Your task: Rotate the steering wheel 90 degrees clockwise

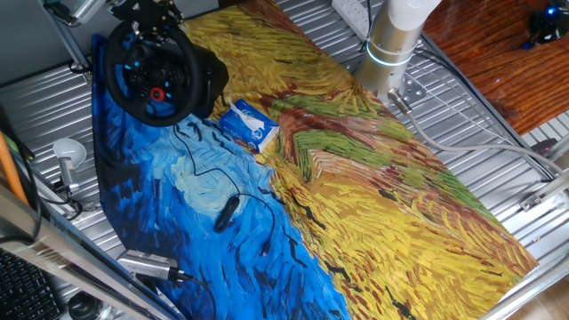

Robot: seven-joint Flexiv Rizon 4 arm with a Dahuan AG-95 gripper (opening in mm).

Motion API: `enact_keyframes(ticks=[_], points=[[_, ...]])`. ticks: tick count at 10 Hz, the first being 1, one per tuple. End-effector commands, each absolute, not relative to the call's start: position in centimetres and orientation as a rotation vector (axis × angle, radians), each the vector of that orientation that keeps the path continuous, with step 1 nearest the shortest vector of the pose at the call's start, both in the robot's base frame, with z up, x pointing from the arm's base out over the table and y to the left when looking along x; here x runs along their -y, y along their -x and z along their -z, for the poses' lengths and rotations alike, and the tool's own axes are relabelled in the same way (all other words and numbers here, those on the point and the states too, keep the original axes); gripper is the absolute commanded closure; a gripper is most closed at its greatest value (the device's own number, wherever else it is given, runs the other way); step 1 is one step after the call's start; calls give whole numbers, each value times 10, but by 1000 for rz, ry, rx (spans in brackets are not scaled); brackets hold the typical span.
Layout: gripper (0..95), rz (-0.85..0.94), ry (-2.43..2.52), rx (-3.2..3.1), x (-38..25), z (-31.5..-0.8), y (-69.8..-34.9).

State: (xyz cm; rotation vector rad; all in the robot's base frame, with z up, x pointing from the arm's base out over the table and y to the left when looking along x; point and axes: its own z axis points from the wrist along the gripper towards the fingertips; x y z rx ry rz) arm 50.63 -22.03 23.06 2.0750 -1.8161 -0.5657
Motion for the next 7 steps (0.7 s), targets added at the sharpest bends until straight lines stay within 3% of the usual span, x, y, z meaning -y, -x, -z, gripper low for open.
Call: enact_keyframes(ticks=[1, 4, 7], points=[[760, 571, -2088, 1808, 221, -229, -506], [190, 574, -2090, 1805, 221, -229, -506], [190, 565, -2079, 1823, 221, -229, -506]])
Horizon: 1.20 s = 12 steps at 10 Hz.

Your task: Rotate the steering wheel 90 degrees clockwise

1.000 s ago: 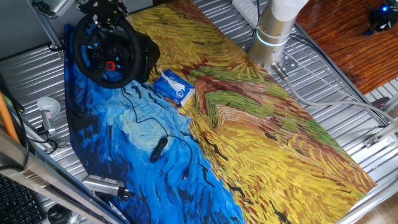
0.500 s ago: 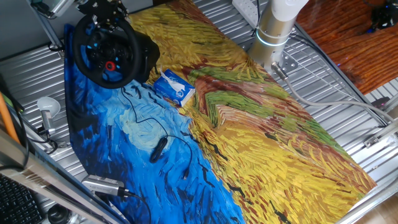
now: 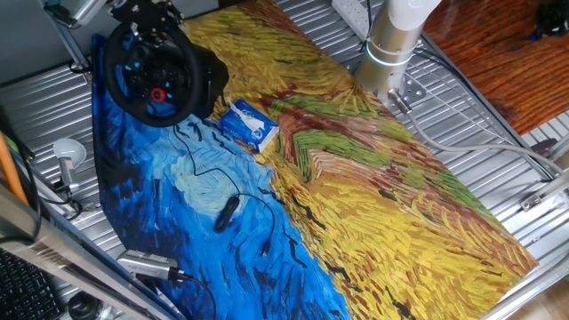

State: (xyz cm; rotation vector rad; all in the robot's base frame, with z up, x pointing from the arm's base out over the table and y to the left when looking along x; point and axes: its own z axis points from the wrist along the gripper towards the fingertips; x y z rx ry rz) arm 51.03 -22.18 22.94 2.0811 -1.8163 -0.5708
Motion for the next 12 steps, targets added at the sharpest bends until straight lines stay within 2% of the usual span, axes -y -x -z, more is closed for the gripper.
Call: enact_keyframes(ticks=[1, 4, 5, 12], points=[[190, 566, -2077, 1825, 221, -230, -506], [190, 568, -2047, 1861, 219, -233, -506], [380, 565, -2035, 1871, 218, -235, -507], [380, 530, -1939, 1943, 217, -238, -507]])
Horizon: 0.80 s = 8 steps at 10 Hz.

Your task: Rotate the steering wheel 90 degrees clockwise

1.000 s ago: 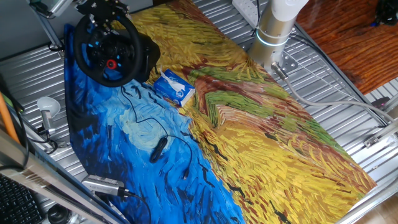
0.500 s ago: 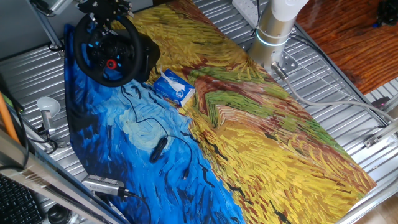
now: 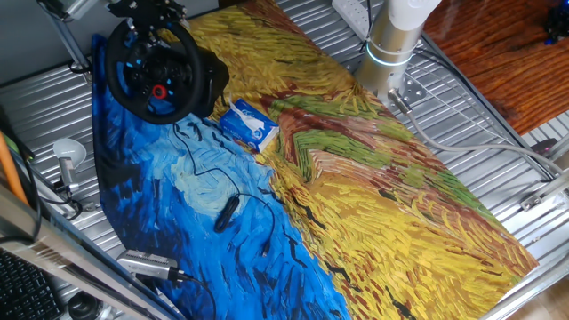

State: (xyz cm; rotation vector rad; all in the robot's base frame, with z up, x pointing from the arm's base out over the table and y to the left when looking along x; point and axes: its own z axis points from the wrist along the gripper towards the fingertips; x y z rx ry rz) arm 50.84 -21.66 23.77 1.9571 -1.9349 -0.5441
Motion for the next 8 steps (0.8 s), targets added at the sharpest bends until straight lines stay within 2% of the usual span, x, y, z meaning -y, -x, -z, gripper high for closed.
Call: enact_keyframes(ticks=[1, 8], points=[[380, 526, -1934, 1945, 217, -238, -507], [380, 513, -1906, 1969, 217, -238, -507]])
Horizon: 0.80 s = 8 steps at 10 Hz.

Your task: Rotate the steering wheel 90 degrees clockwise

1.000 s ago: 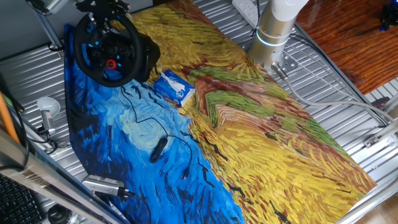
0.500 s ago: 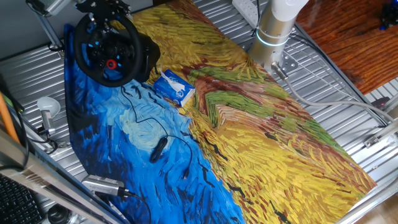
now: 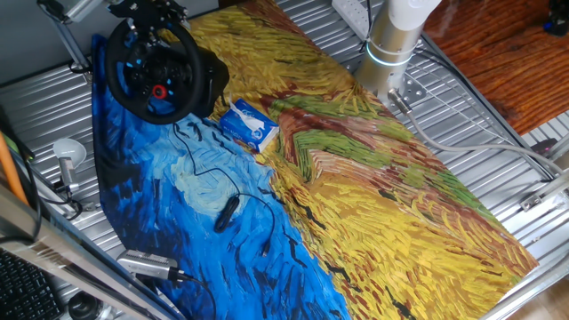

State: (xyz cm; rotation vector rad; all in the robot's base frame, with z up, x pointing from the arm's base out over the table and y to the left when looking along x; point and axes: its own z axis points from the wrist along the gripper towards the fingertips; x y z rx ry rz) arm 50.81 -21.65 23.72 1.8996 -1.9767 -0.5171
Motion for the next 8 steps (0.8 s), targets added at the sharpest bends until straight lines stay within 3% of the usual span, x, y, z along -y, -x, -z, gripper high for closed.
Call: enact_keyframes(ticks=[1, 8], points=[[380, 509, -1894, 1982, 217, -238, -507], [380, 472, -1805, 2062, 198, -225, -521]])
